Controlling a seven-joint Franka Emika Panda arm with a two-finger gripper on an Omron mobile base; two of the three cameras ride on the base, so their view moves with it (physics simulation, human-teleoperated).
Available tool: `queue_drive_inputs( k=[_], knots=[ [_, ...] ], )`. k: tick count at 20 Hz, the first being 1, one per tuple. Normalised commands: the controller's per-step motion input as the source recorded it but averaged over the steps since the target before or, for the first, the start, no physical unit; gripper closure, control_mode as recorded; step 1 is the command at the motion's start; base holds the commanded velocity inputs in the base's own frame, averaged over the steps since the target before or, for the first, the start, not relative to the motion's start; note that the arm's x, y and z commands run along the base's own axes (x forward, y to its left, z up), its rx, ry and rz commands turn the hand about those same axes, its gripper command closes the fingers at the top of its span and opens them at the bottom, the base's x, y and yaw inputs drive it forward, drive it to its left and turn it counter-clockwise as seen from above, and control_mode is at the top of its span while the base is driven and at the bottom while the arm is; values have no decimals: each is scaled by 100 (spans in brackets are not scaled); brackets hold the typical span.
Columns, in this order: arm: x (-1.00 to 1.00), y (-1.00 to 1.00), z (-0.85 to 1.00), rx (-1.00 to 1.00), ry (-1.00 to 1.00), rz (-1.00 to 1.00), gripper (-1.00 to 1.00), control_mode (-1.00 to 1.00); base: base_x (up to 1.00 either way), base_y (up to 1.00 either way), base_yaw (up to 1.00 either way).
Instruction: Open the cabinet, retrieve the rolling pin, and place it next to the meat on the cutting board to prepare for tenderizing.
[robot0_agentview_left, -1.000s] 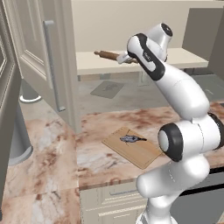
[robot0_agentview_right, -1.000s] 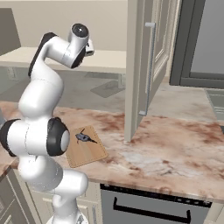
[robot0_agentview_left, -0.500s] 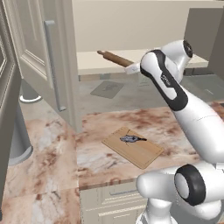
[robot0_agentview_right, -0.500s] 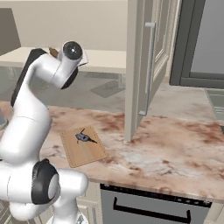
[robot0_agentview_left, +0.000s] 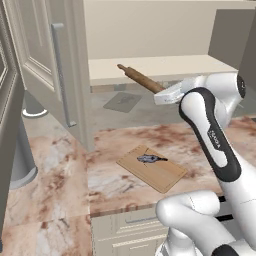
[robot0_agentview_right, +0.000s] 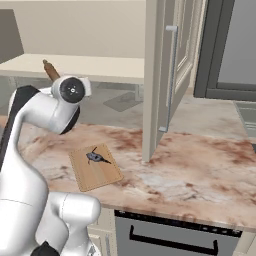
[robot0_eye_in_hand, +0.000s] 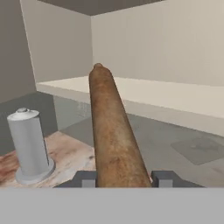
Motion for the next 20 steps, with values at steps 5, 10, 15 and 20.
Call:
queue_drive_inputs(
  k=[5, 10, 15, 20],
  knots=[
    [-81, -11, -10, 0, 0, 0, 100, -100, 0, 0, 0],
    [-47, -13, -15, -2, 5, 0, 100, -100, 0, 0, 0],
    [-21, -9, -27, -9, 9, 0, 100, -100, 0, 0, 0],
    [0, -16, -28, -10, 9, 0, 100, -100, 0, 0, 0]
  ],
)
